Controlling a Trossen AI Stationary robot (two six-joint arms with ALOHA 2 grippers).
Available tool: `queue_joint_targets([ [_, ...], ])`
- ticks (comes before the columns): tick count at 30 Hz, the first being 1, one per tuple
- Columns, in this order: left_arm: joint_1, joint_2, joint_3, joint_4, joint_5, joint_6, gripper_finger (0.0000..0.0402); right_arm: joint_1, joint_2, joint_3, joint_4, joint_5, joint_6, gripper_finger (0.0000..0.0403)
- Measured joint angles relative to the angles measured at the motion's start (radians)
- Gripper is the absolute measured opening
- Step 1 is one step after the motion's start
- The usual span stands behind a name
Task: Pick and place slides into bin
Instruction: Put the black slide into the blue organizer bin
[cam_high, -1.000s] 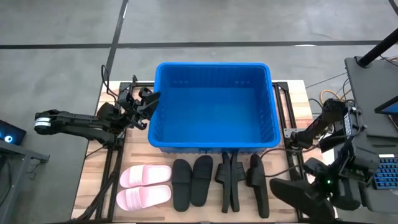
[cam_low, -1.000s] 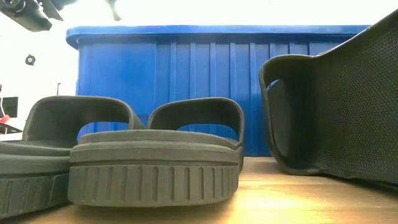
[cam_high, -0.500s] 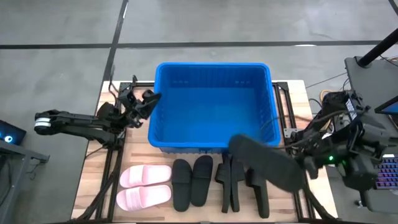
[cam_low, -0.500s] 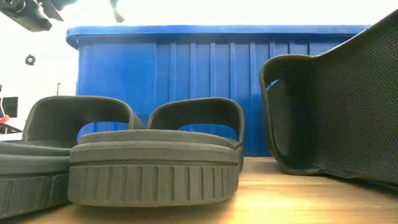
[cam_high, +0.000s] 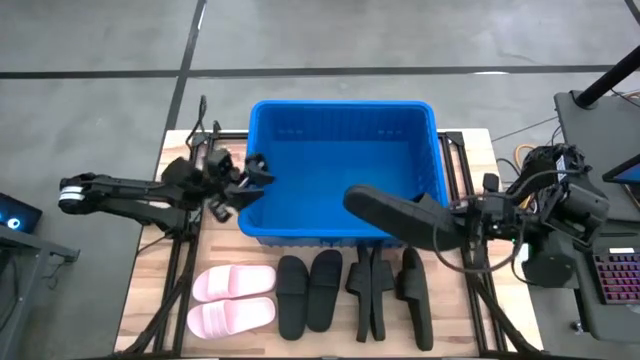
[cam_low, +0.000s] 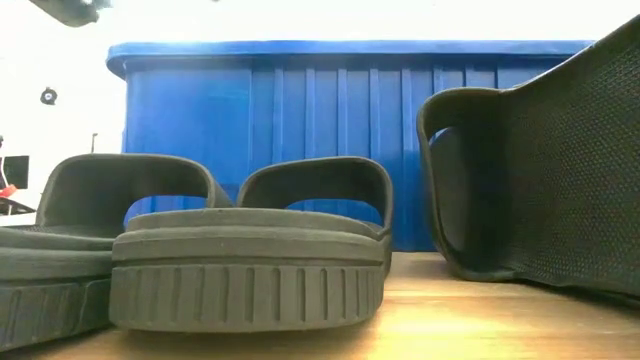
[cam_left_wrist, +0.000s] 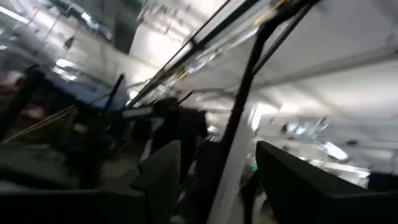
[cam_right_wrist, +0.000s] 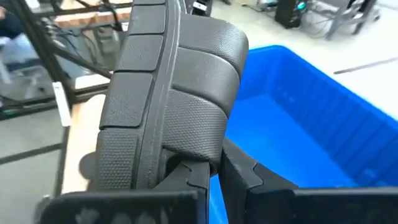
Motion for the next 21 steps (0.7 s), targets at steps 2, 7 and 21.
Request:
queue_joint_targets([
  [2, -0.005, 0.027, 0.069, -0.122, 0.0, 0.109, 0.0195, -0.019, -0.001, 0.0, 0.004, -0.022, -0.03, 0.0012],
  [7, -0.006, 0.109, 0.254, -0.386, 0.031, 0.261, 0.0195, -0.05, 0.002, 0.0, 0.008, -0.107, -0.066, 0.0012],
  [21, -0.005, 0.36, 0.551, -0.525, 0.177, 0.393, 0.0199, -0.052, 0.002, 0.0, 0.002, -0.105, -0.09, 0.0012],
])
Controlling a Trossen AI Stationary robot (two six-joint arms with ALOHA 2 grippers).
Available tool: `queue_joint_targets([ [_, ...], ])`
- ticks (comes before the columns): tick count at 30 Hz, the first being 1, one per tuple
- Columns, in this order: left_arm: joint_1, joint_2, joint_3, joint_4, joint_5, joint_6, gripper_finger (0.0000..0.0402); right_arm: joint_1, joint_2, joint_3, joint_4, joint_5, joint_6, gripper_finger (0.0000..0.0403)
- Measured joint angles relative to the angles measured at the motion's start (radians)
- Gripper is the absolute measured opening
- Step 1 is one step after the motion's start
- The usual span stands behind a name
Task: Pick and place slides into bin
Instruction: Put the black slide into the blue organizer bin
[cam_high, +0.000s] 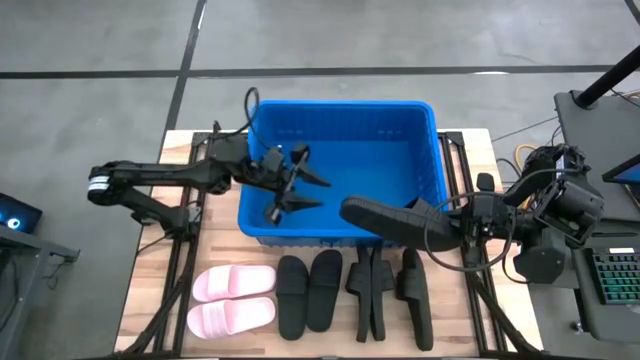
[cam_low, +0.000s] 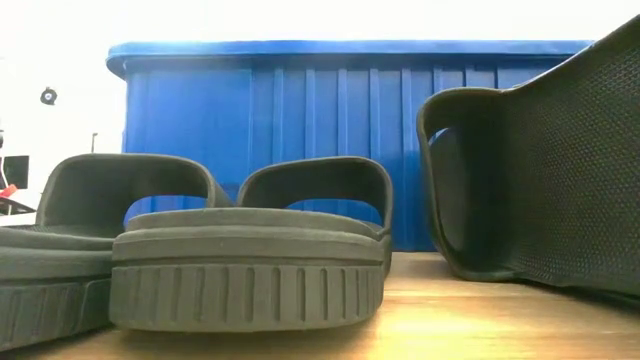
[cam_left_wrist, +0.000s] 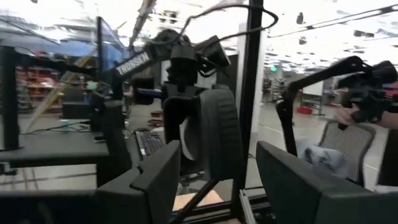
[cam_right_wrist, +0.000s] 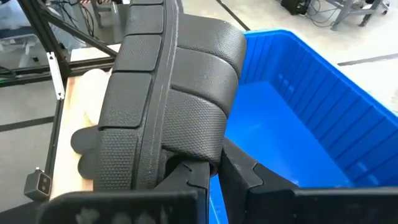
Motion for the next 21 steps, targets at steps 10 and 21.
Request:
queue_joint_targets([
  [10, -0.002, 0.082, 0.065, 0.0, 0.013, 0.089, 0.0258, 0.0, -0.002, 0.0, -0.01, 0.0, -0.014, 0.0012],
  [21, 0.005, 0.065, 0.1, 0.002, 0.013, 0.206, 0.0263, 0.0, 0.003, 0.0, 0.037, -0.048, -0.218, 0.0012],
])
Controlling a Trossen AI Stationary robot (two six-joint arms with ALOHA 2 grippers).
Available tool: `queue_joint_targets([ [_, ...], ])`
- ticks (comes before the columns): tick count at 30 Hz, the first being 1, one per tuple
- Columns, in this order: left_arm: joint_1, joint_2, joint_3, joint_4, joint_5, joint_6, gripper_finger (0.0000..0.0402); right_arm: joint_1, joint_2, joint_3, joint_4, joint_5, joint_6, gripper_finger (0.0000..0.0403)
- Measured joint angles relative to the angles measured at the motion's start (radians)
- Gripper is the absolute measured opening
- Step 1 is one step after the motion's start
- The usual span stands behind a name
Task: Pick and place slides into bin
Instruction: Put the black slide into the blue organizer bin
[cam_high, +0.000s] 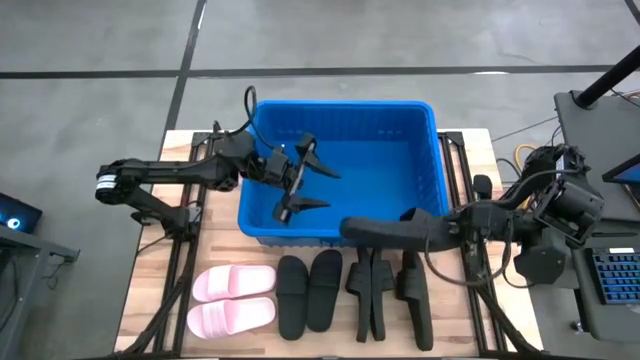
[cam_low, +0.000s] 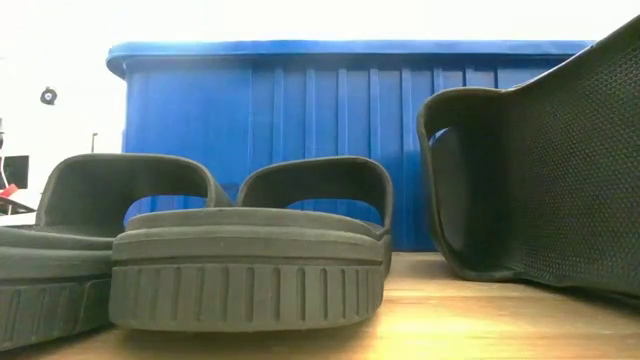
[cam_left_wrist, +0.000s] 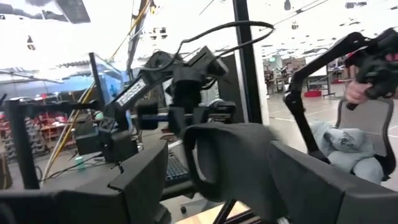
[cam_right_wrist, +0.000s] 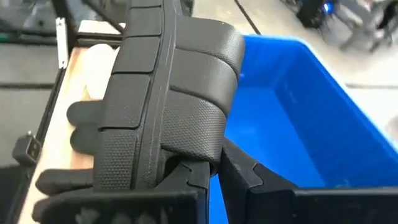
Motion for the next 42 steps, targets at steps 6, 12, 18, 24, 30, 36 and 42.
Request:
queue_joint_targets([
  [6, 0.004, 0.0, -0.002, -0.032, 0.0, 0.0, 0.0263, 0.0, 0.002, -0.001, 0.197, 0.0, -0.33, 0.0012],
  [12, 0.004, 0.008, 0.017, -0.046, -0.001, 0.001, 0.0263, -0.036, -0.004, -0.001, 0.369, -0.046, -0.528, 0.0012],
  [18, 0.003, 0.083, 0.079, -0.055, 0.014, 0.001, 0.0263, -0.147, 0.024, -0.001, 0.398, -0.17, -0.598, 0.0012],
  [24, 0.003, 0.166, 0.155, -0.052, 0.097, 0.001, 0.0263, -0.218, 0.016, -0.001, 0.399, -0.229, -0.651, 0.0012],
  [30, 0.001, 0.268, 0.241, -0.055, 0.201, 0.0, 0.0263, -0.285, 0.01, -0.001, 0.398, -0.346, -0.668, 0.0012],
  [36, 0.001, 0.372, 0.36, -0.053, 0.287, 0.0, 0.0263, -0.329, 0.009, -0.001, 0.397, -0.436, -0.689, 0.0012],
  [42, 0.0, 0.448, 0.447, -0.052, 0.338, 0.0, 0.0263, -0.339, 0.009, -0.001, 0.39, -0.453, -0.691, 0.0012],
])
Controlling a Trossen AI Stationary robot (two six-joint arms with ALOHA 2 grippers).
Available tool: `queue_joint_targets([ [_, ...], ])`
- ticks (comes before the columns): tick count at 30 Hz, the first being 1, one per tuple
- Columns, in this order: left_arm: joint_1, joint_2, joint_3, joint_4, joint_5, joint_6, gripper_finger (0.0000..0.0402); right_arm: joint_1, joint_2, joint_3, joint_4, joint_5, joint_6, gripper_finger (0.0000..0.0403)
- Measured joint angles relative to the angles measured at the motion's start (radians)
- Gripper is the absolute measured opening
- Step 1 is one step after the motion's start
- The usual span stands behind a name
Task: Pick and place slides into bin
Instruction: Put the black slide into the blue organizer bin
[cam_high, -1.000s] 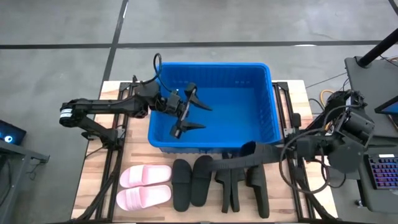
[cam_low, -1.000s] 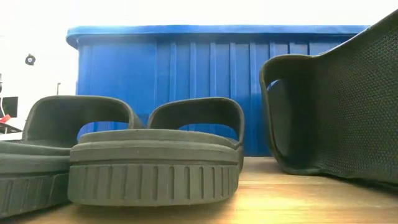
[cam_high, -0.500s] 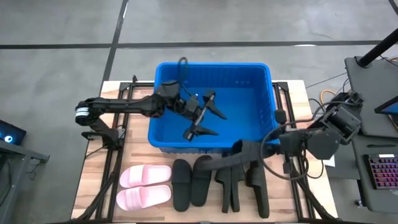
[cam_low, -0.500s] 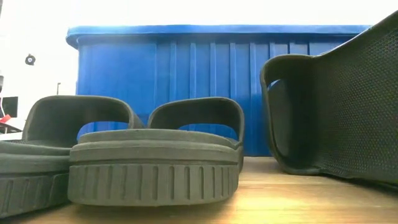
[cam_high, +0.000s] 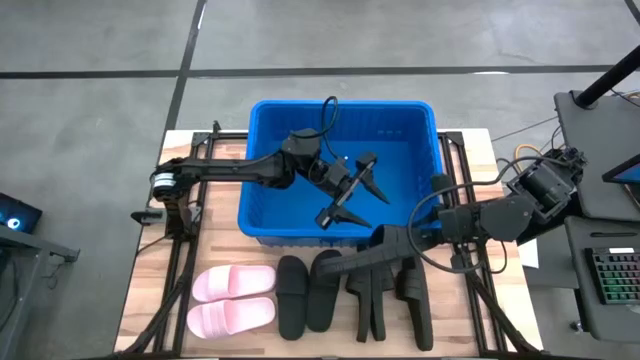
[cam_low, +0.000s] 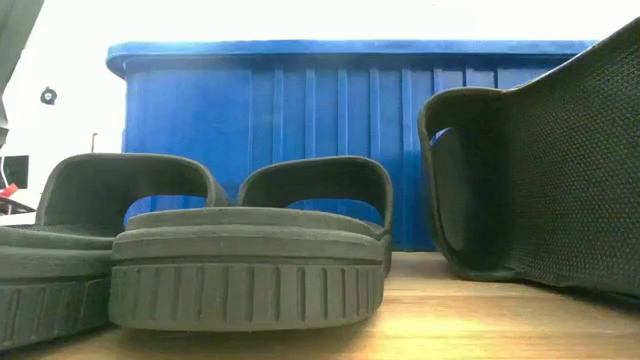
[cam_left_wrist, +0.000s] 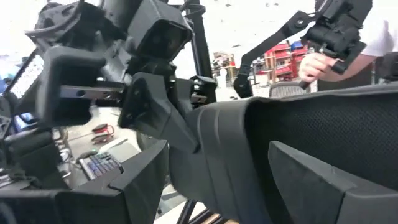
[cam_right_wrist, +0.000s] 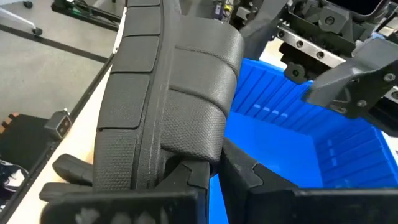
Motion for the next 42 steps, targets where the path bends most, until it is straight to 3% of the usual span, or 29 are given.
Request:
queue_joint_targets([
  [8, -0.021, 0.062, 0.051, -0.002, 0.023, 0.001, 0.0263, -0.003, -0.002, 0.0, -0.033, 0.0, 0.0, 0.0012],
  [17, -0.028, 0.085, 0.061, -0.001, -0.12, 0.009, 0.0263, -0.01, -0.002, 0.0, -0.037, 0.001, 0.005, 0.0012],
  [21, -0.029, 0.085, 0.061, 0.0, -0.135, 0.01, 0.0249, -0.011, -0.002, 0.0, -0.039, 0.003, 0.008, 0.0012],
  [28, -0.033, 0.085, 0.061, 0.029, -0.137, 0.009, 0.0171, -0.015, -0.002, 0.001, -0.037, 0.005, 0.008, 0.0012],
  [36, -0.033, 0.085, 0.061, 0.048, -0.142, 0.005, 0.0015, -0.021, -0.002, 0.001, -0.037, 0.052, 0.029, 0.0013],
  [42, -0.022, 0.06, 0.061, 0.034, -0.151, 0.002, 0.0004, -0.021, -0.002, 0.001, -0.03, 0.152, 0.087, 0.0046],
])
